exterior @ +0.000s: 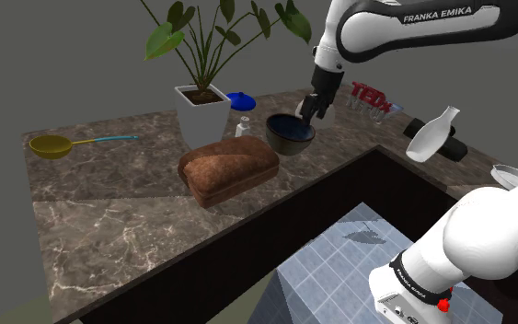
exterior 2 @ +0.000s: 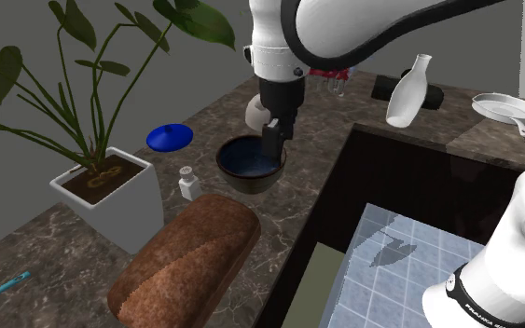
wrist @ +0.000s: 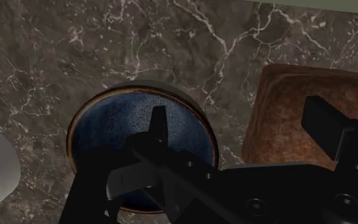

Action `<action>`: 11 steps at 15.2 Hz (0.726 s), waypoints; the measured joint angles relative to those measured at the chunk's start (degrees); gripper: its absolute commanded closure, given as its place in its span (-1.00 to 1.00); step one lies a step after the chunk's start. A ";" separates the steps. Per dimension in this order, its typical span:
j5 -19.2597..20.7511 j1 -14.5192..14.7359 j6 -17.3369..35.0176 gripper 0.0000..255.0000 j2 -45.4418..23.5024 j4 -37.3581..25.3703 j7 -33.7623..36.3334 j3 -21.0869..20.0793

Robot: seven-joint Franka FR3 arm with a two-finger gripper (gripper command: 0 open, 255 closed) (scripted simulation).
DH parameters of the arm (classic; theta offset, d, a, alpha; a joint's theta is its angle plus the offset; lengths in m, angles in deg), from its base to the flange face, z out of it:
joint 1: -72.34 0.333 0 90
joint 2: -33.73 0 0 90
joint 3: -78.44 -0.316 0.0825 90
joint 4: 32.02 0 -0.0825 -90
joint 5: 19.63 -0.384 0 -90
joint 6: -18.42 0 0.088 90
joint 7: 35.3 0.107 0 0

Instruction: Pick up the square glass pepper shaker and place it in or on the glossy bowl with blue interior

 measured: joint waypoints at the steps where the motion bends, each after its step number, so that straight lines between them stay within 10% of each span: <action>1: 0.06 0.03 1.10 -1.00 -2.41 -1.66 -0.07 -0.08; 11: 0.77 0.92 10.65 -1.00 -22.06 -15.14 -0.37 -1.10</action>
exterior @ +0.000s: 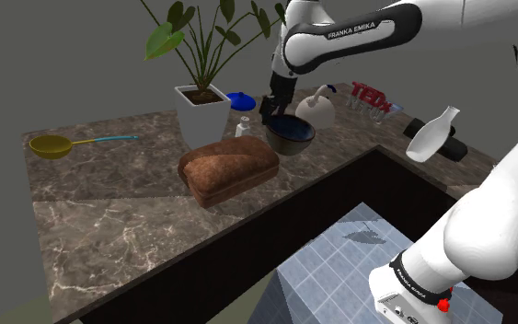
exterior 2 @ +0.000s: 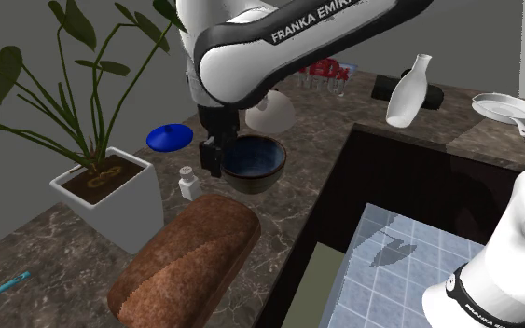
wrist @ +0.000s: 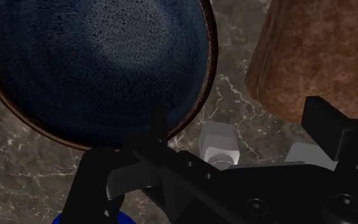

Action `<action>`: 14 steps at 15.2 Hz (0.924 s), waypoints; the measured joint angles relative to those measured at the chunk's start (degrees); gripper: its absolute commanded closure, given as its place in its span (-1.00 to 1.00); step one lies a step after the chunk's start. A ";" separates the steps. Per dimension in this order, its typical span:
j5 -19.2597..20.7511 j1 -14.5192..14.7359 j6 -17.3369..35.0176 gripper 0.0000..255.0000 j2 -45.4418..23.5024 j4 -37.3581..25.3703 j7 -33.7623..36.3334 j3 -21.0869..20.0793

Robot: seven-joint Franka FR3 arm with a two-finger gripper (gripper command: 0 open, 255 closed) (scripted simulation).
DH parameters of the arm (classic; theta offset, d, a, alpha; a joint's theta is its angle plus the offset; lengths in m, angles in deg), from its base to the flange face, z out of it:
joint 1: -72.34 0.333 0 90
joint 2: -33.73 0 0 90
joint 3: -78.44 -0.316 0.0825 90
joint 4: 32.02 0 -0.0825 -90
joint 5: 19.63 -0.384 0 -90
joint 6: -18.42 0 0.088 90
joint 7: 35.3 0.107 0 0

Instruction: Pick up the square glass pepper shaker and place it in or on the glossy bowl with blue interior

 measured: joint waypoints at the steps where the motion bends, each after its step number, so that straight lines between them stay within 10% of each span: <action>1: 0.10 0.11 0.18 -1.00 -1.88 -1.98 -0.08 -0.09; 9: 1.21 1.25 1.45 -1.00 -19.33 -20.83 -0.77 -0.52; 14: 1.46 1.32 4.17 -1.00 -22.69 -21.77 -0.93 -0.43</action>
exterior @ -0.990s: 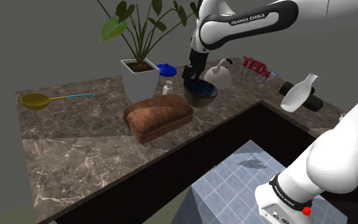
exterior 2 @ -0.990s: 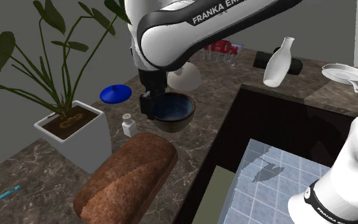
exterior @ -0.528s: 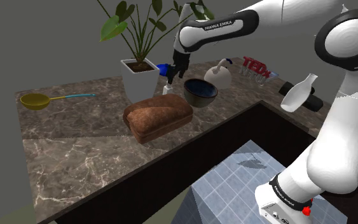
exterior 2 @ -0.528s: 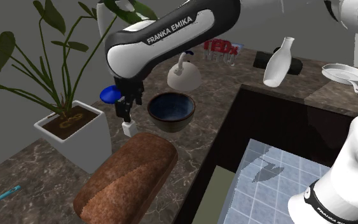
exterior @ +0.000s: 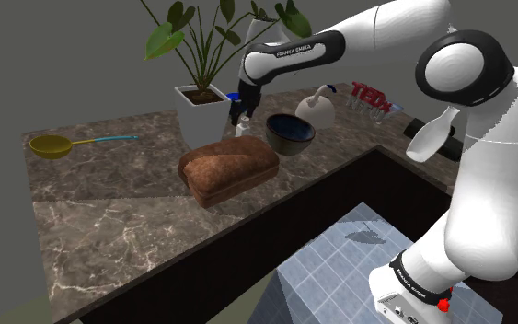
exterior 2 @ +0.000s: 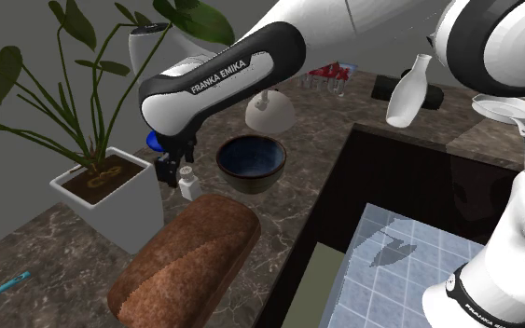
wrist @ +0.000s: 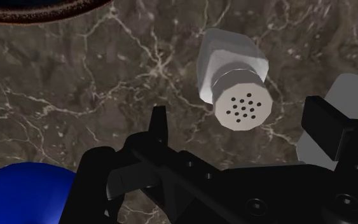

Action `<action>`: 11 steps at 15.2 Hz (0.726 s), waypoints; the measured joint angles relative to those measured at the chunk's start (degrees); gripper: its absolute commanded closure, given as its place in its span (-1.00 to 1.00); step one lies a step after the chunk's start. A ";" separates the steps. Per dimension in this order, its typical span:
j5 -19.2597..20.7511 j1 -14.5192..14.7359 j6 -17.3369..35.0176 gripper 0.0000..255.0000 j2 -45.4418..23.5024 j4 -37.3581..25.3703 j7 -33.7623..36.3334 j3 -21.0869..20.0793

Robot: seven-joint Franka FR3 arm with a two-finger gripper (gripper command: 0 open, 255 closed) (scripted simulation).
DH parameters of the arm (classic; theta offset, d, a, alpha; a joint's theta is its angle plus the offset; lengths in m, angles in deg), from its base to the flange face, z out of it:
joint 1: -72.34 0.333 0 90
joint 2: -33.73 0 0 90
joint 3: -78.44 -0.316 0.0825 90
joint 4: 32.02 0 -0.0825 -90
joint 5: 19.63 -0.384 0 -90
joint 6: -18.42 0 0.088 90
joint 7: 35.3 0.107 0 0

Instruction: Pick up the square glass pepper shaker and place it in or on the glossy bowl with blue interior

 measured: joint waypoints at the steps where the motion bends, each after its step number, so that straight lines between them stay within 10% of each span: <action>1: 0.05 0.00 0.64 -1.00 -0.44 0.21 0.01 0.03; 10: 0.19 0.07 1.89 -1.00 -1.62 0.24 0.13 0.10; 11: 0.19 0.07 1.89 1.00 -1.62 0.24 0.13 0.10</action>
